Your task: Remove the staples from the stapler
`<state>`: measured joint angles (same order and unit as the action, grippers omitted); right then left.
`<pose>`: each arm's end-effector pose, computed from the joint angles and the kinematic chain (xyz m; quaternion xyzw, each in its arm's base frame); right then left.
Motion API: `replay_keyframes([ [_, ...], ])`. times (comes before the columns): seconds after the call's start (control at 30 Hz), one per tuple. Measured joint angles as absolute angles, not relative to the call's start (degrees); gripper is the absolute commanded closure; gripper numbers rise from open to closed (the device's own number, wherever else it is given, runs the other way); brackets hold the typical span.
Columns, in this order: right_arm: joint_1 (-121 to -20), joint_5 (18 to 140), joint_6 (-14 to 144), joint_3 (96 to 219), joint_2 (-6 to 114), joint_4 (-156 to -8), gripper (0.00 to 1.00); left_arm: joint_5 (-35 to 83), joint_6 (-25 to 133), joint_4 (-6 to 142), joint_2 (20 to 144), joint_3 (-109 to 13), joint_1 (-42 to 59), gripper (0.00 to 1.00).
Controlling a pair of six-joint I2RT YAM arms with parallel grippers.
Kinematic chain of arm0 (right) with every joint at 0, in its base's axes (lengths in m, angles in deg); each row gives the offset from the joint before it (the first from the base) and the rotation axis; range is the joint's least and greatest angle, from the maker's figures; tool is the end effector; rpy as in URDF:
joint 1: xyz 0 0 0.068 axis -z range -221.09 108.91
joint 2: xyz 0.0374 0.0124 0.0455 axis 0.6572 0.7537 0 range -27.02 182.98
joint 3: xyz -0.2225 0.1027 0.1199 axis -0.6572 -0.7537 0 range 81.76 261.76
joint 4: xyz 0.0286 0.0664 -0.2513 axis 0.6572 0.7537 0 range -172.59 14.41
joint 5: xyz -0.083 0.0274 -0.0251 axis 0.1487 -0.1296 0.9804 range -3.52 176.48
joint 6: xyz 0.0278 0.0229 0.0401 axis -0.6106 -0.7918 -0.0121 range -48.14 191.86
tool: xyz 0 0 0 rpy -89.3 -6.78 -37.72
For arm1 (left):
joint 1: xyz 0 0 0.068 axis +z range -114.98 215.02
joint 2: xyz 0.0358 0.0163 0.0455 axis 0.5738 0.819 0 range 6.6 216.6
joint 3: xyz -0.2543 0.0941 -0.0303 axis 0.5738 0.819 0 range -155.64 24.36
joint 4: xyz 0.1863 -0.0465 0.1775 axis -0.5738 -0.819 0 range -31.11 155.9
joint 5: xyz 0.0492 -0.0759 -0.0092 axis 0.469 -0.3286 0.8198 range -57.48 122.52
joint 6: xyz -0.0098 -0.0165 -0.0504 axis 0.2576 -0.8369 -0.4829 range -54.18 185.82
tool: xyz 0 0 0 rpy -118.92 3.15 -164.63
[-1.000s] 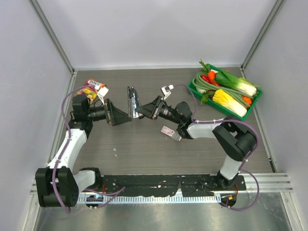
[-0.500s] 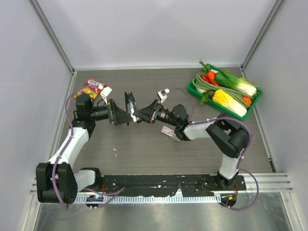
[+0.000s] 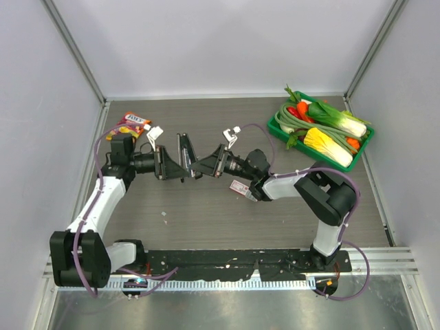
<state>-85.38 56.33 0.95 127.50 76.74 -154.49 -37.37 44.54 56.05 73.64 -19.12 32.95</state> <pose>0.2488 0.2679 0.2190 -0.0622 0.6265 0.7278 0.2719 0.2363 -0.0421 0.2661 0.1473 0.7569 -0.5725 0.2785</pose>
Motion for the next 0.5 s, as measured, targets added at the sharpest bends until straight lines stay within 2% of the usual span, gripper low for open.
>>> replay_keyframes([
  [0.27, -85.58, 53.29, 9.76, 126.8, 71.96, -148.85, 0.99, -35.79, 71.18, 28.9, 76.9, -30.05, 31.25, 1.0],
  [0.5, -86.26, 51.19, 14.56, 126.21, 71.39, -145.02, 0.99, -31.79, 80.76, 20.66, 77.55, -31.23, 29.19, 1.0],
])
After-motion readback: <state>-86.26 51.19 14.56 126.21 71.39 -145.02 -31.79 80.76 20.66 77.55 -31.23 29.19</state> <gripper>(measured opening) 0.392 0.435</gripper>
